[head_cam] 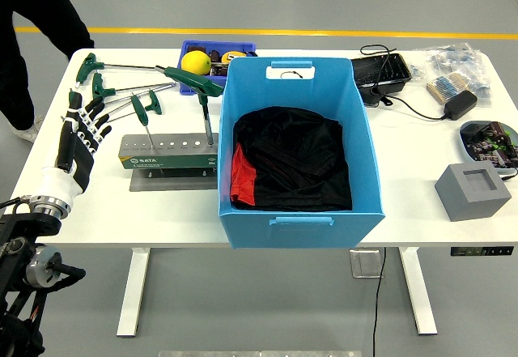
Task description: Lift tool from toolbox,place it in box,lift tool from toolbox,place it in box
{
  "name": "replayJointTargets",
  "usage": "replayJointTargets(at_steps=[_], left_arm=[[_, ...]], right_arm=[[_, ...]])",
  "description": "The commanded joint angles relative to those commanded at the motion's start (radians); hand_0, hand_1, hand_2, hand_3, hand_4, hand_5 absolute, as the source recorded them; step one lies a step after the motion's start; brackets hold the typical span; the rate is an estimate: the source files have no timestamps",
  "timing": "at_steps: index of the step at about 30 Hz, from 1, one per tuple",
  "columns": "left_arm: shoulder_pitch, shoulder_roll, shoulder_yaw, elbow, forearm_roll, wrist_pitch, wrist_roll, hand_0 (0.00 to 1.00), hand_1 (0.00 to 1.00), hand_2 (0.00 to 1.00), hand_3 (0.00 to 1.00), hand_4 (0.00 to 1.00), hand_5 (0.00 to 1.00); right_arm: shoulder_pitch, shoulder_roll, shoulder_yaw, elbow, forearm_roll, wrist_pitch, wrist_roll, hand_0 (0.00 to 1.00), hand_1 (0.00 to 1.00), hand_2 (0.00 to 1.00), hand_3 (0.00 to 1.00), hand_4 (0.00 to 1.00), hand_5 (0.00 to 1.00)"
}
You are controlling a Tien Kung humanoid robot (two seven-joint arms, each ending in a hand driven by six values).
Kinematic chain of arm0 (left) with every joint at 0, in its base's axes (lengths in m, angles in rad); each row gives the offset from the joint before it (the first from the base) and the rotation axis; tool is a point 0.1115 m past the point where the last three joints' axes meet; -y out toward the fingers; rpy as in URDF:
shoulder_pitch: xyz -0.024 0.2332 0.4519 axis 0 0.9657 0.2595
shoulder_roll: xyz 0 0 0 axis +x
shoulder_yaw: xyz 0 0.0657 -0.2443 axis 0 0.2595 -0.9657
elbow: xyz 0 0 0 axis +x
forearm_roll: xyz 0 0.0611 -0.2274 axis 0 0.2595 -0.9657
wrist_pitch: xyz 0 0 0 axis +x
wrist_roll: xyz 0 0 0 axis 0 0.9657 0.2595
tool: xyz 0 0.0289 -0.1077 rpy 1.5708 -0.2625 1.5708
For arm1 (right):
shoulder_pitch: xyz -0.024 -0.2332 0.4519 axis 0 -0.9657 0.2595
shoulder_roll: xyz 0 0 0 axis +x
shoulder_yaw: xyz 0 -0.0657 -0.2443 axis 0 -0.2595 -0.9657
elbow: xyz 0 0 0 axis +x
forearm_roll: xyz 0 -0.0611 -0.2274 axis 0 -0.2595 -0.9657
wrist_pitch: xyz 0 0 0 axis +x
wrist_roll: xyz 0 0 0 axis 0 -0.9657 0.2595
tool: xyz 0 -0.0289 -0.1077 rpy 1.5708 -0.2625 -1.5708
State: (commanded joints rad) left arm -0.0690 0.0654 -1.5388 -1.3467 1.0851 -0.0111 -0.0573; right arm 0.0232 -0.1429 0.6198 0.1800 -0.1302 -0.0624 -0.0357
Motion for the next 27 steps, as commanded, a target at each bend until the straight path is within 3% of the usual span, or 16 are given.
replayJointTargets(at_steps=[27], left_arm=[[-0.008,-0.005,-0.022,0.003,0.005,0.006,-0.004,0.928,0.971,0.998,0.901,0.898,0.998]], right_arm=[[0.009,-0.002,0.008,0.000,-0.011,0.000,-0.003,0.798,0.819,0.846,0.760,0.936,0.801]])
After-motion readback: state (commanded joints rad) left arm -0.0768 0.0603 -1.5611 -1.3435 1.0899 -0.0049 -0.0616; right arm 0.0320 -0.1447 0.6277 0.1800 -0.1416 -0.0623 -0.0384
